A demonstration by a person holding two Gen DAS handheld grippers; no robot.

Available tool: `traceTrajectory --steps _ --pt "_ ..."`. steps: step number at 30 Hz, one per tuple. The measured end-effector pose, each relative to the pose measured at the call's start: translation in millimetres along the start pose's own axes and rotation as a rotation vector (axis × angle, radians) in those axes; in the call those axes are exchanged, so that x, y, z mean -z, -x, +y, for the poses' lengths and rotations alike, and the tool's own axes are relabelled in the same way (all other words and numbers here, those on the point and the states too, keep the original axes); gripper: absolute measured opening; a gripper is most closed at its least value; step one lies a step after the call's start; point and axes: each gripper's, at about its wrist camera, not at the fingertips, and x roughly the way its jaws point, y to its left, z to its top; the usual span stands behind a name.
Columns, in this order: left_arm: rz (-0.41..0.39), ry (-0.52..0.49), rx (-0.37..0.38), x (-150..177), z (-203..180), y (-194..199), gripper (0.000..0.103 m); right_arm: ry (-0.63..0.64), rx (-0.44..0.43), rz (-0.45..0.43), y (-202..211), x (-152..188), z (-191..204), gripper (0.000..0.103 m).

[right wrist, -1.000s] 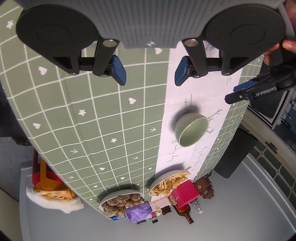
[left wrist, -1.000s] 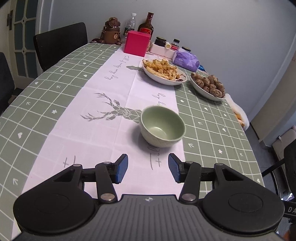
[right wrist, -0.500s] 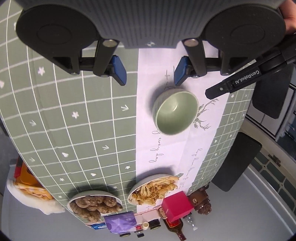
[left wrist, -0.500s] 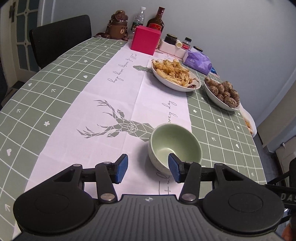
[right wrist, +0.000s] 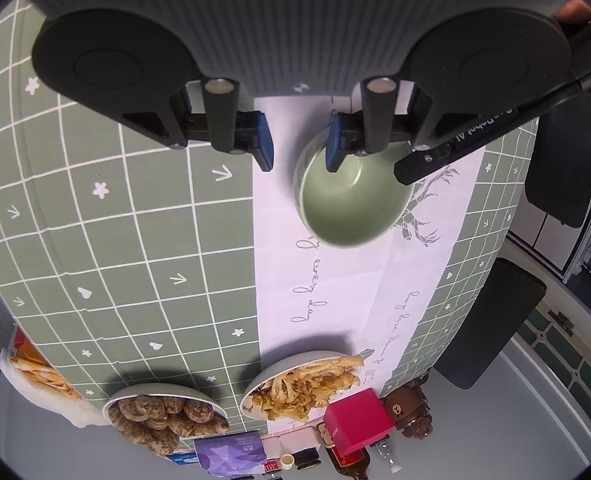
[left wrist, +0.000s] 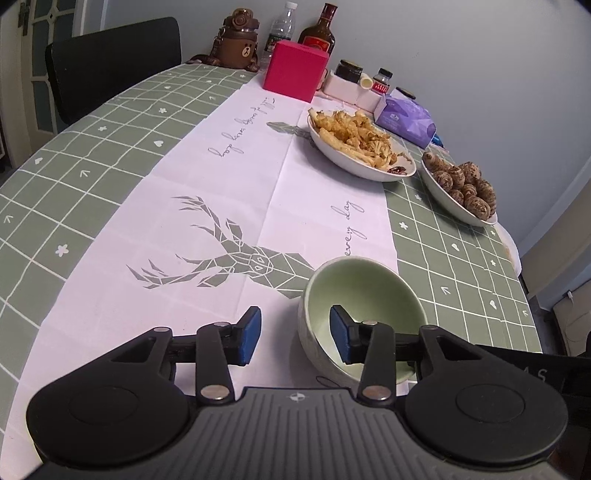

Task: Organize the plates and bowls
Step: 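Reach both tools to the pale green bowl and grasp its rim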

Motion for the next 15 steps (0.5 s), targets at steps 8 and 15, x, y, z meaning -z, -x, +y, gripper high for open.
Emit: traceTrajectory --steps 8,15 --pt "0.03 -0.022 0.0 -2 -9 -7 0.01 -0.016 0.002 0.001 -8 1 6 0.013" --pt "0.073 -0.052 -0.042 8 -20 7 0.009 -0.022 0.013 0.058 1 8 3 0.01"
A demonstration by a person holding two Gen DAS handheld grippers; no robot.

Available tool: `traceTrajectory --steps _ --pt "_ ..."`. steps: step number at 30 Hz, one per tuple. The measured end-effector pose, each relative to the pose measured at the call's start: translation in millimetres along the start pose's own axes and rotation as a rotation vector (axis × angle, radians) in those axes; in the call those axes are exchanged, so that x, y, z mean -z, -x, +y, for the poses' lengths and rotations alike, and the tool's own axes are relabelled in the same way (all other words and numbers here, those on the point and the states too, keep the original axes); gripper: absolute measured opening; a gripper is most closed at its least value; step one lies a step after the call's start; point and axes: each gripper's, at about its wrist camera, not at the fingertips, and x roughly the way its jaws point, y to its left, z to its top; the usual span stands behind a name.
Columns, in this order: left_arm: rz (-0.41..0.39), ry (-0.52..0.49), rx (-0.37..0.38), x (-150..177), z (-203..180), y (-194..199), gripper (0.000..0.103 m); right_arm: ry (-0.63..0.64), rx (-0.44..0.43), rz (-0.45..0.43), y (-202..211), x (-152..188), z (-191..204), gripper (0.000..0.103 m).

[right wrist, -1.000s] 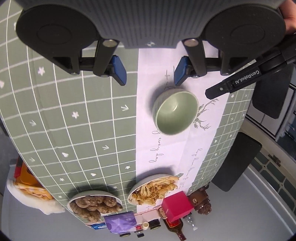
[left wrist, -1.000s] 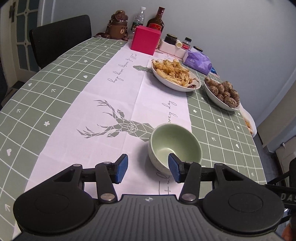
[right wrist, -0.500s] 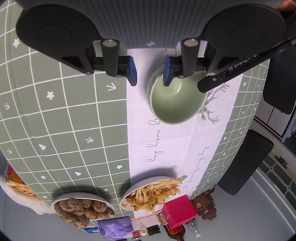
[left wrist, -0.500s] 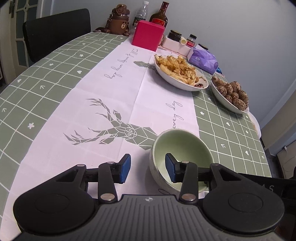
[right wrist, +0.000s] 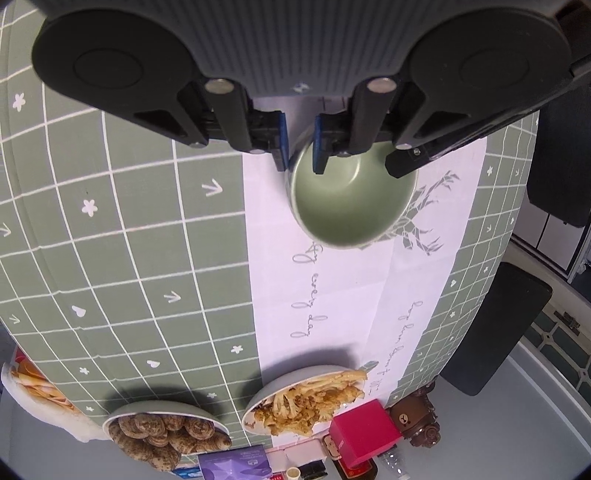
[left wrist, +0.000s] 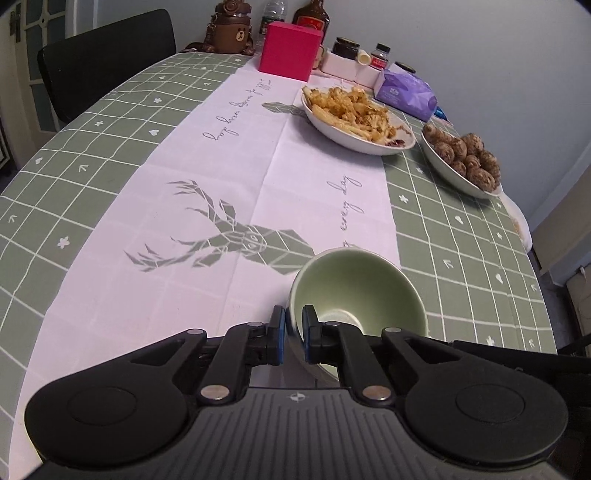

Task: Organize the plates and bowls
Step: 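Reach both tools to the pale green bowl and grasp its rim, then lift the pale green bowl with both tools and carry it toward the nested bowls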

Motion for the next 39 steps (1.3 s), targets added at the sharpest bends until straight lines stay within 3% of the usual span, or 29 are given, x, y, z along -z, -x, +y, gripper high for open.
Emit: traceTrajectory --steps 5,8,12,16,22,27,39 --pt "0.096 0.016 0.007 15 -7 15 0.009 0.023 0.035 0.072 16 15 -7 0.009" --pt "0.114 -0.006 -0.003 23 -13 20 0.01 0.028 0.033 0.08 23 23 -12 0.009" --pt "0.119 -0.028 -0.008 26 -17 20 0.013 0.013 0.018 0.075 26 26 -20 0.009" --pt "0.096 -0.077 0.002 25 -21 18 0.02 0.018 0.017 0.073 23 24 -20 0.016" --pt "0.075 -0.072 0.01 24 -17 9 0.021 0.03 0.004 0.081 14 22 -21 0.018" --pt "0.073 -0.084 0.002 25 -16 8 0.007 0.061 0.0 0.066 13 23 -20 0.01" --pt "0.064 -0.085 0.017 34 -26 44 0.007 0.07 0.011 0.042 43 36 -19 0.006"
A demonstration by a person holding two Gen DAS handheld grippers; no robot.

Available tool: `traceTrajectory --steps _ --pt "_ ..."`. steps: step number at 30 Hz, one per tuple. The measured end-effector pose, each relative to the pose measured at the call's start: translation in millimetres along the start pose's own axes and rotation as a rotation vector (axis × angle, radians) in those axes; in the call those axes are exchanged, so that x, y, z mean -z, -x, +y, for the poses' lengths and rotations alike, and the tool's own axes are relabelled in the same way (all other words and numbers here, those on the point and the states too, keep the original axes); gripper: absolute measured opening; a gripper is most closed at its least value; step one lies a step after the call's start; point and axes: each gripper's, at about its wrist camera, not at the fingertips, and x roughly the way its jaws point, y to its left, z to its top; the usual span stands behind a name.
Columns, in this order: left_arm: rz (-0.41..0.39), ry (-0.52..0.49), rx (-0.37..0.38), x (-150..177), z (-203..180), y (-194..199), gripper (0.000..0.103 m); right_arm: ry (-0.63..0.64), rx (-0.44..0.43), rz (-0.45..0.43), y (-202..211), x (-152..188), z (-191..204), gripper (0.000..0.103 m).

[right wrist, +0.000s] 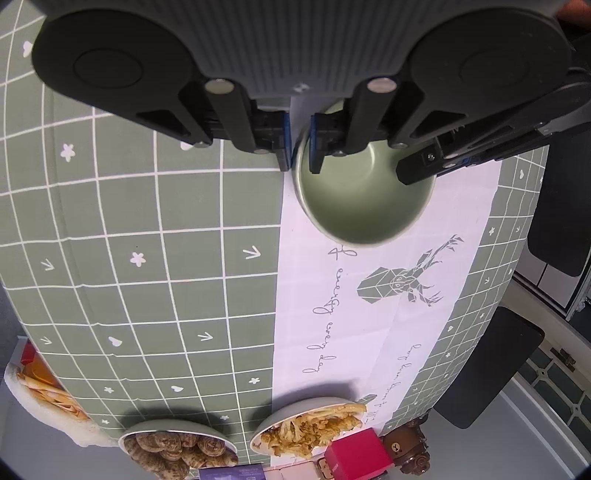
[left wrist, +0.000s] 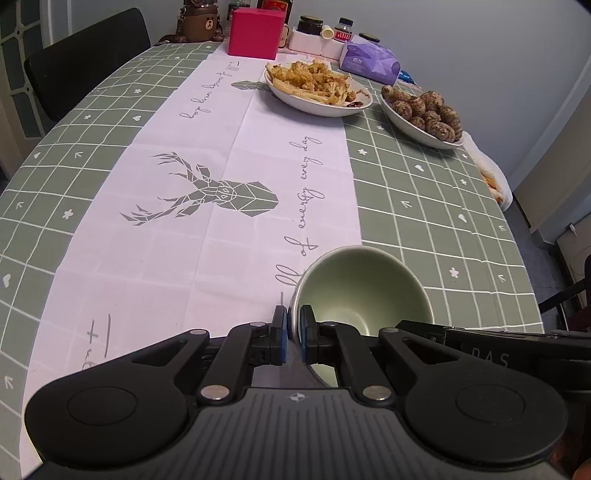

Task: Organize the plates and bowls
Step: 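Lift the pale green bowl with both tools and carry it toward the nested bowls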

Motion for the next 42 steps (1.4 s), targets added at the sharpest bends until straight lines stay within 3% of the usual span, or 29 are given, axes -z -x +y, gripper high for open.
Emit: traceTrajectory --steps 14,25,34,42 --pt "-0.054 0.005 0.006 38 -39 91 0.008 0.044 -0.009 -0.081 99 50 -1 0.005" --pt "-0.019 0.012 0.032 88 -44 160 0.008 0.094 -0.025 -0.055 165 112 6 0.005" --pt "0.085 0.056 0.033 132 -32 175 0.008 0.155 -0.004 0.027 173 165 16 0.006" --pt "0.128 0.092 0.037 149 -28 164 0.008 0.16 0.016 0.059 163 179 12 0.006"
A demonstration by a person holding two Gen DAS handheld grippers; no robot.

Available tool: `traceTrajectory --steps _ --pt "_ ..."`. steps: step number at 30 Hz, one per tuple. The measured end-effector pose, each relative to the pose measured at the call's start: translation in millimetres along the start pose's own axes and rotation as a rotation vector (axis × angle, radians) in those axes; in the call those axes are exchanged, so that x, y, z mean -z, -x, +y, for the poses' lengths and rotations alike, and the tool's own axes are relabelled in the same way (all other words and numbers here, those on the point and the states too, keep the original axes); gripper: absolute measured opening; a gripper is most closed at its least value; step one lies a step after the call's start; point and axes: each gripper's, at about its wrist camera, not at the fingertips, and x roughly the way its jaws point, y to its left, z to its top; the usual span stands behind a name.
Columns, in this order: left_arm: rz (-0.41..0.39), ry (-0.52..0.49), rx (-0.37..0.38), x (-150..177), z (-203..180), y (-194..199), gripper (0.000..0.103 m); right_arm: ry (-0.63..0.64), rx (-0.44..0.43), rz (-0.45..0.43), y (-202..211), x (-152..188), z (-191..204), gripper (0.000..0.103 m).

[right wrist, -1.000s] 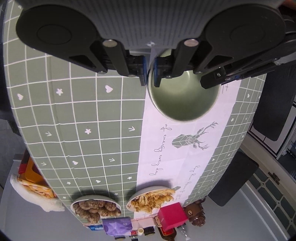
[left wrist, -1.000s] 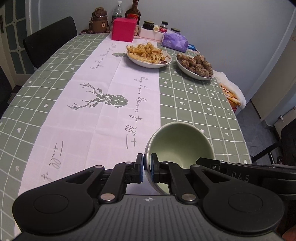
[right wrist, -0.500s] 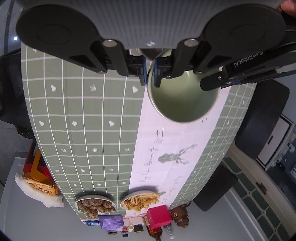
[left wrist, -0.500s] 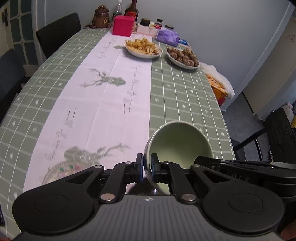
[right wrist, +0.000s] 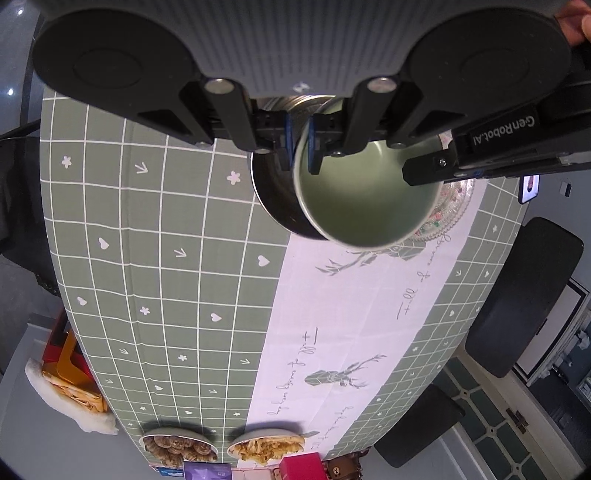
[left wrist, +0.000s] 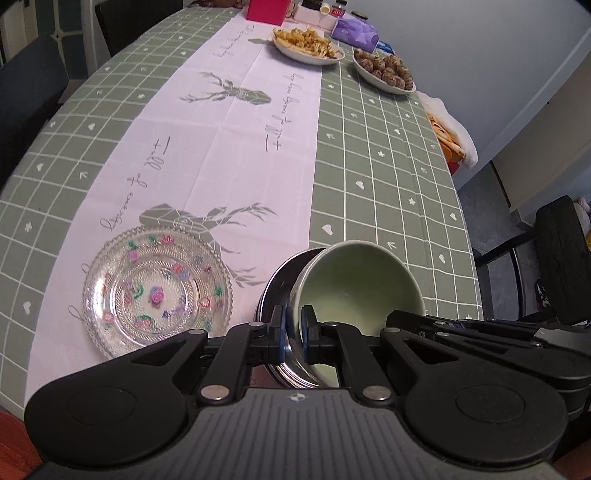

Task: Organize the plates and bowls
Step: 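Lift the pale green bowl with both tools and carry it toward the nested bowls, then lower the pale green bowl into the blue bowl with both tools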

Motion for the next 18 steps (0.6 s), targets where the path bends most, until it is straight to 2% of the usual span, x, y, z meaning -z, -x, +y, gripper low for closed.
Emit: traceTrajectory --steps 4,11,18 --pt "0.019 0.004 -0.005 1 0 -9 0.008 0.014 0.014 0.011 -10 2 -2 0.005" --pt "0.054 -0.046 -0.023 4 -3 -25 0.008 0.089 0.066 0.012 -23 7 3 0.006" --pt "0.092 -0.1 -0.026 2 -3 -32 0.01 0.078 0.056 0.042 -33 5 -1 0.006"
